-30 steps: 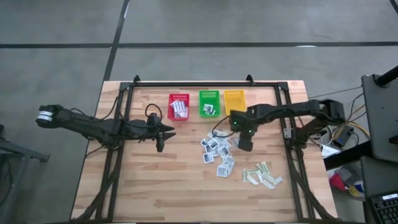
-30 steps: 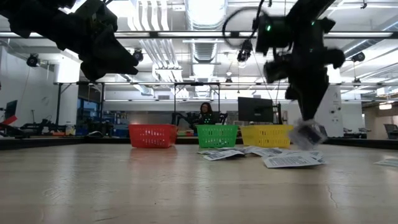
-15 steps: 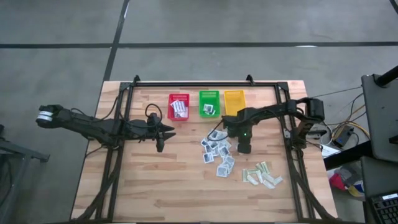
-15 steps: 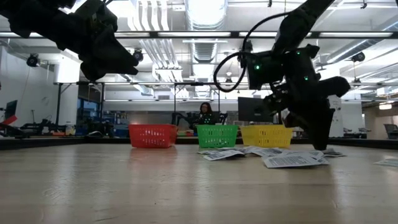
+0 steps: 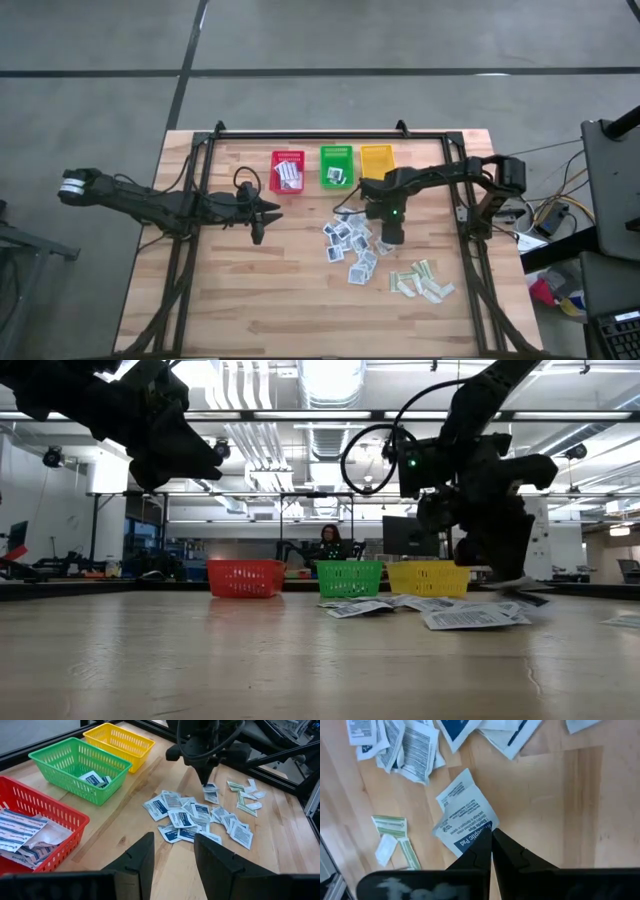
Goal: Pick & Place First Aid Supplies
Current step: Put the alcohol pad into the green basket
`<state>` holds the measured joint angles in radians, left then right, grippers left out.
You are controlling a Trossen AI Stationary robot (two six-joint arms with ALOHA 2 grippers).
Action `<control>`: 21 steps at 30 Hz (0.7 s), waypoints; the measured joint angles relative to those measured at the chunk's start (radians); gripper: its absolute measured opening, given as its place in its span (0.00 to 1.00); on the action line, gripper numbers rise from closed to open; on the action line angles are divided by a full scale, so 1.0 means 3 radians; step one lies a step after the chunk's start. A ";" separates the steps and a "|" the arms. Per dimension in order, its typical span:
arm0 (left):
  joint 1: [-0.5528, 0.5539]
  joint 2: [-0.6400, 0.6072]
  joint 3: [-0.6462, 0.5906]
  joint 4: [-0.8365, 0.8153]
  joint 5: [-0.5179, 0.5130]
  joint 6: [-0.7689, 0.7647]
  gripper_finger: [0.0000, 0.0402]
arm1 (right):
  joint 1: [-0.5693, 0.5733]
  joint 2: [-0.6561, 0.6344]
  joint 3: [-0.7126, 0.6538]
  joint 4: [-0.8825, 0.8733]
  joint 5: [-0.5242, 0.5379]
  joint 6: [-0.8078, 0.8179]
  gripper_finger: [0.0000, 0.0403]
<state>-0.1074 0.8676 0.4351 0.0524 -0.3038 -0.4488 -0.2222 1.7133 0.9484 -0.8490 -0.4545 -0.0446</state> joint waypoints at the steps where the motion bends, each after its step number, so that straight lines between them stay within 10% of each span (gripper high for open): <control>1: 0.0000 0.0000 0.0000 -0.0001 0.0000 0.0000 0.33 | -0.0001 0.0003 -0.0003 0.0000 0.0000 -0.0019 0.02; 21: 0.0000 0.0000 0.0000 -0.0001 -0.0001 -0.0002 0.33 | -0.0027 0.0002 -0.0015 0.0730 -0.1012 0.0230 0.02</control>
<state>-0.1074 0.8677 0.4351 0.0522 -0.3042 -0.4494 -0.2302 1.7138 0.9440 -0.6299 -0.7582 0.0243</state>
